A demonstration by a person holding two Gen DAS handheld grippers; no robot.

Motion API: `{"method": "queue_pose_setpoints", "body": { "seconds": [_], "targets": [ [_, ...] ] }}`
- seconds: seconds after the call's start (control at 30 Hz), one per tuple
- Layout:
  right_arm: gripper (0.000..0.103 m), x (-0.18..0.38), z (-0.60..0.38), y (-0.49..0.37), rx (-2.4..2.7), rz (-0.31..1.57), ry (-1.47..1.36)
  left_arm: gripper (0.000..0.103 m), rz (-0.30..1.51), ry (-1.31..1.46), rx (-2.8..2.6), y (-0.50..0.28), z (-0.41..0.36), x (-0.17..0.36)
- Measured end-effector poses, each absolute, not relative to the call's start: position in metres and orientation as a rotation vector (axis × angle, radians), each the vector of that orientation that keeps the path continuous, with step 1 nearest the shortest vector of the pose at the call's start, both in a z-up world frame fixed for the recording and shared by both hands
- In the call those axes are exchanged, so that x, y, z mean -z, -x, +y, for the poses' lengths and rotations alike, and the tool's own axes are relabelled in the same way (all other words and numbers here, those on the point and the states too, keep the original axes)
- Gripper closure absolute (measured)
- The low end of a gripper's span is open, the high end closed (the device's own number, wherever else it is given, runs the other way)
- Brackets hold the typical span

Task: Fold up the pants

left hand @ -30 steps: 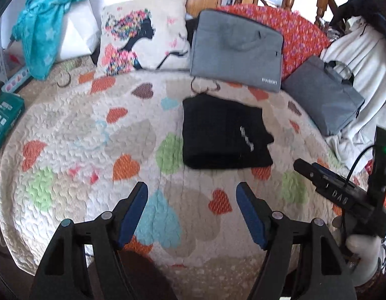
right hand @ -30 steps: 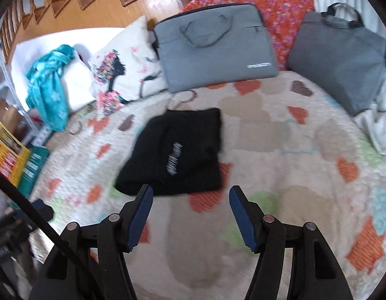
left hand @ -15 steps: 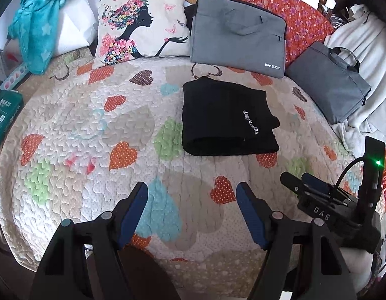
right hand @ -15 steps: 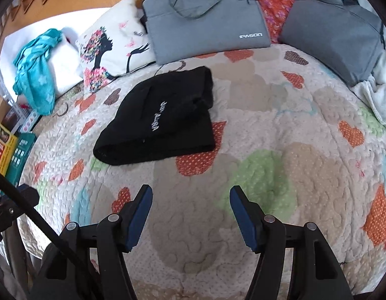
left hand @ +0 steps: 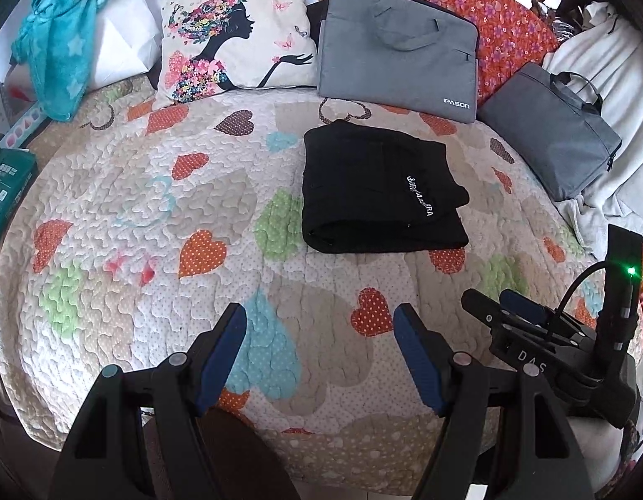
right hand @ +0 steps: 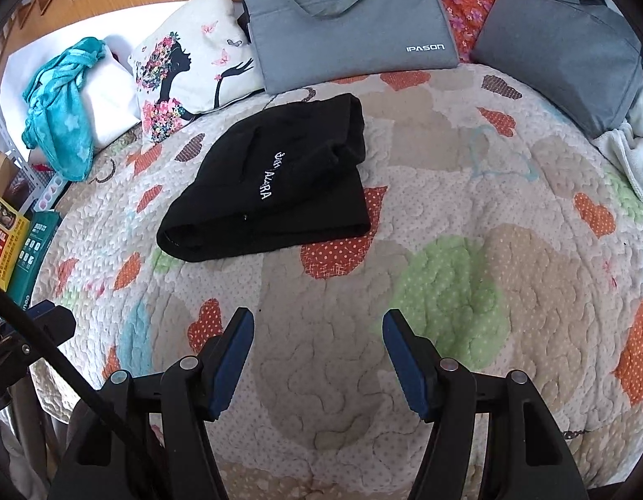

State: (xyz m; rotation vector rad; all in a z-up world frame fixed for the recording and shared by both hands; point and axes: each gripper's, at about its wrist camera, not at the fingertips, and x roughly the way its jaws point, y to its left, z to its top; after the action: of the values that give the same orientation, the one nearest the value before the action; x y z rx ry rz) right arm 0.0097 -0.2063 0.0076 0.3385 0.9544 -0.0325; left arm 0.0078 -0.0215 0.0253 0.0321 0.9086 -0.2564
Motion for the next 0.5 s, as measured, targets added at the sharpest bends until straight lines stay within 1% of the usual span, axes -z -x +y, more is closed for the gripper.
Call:
{"method": "queue_pose_setpoints", "body": {
  "seconds": [0.5],
  "targets": [
    [0.033,-0.0028,-0.1987,-0.0108,0.015,0.978,-0.317,0.031,0.917,-0.030,0.251,-0.0060,-0.0232,-0.0229]
  ]
}}
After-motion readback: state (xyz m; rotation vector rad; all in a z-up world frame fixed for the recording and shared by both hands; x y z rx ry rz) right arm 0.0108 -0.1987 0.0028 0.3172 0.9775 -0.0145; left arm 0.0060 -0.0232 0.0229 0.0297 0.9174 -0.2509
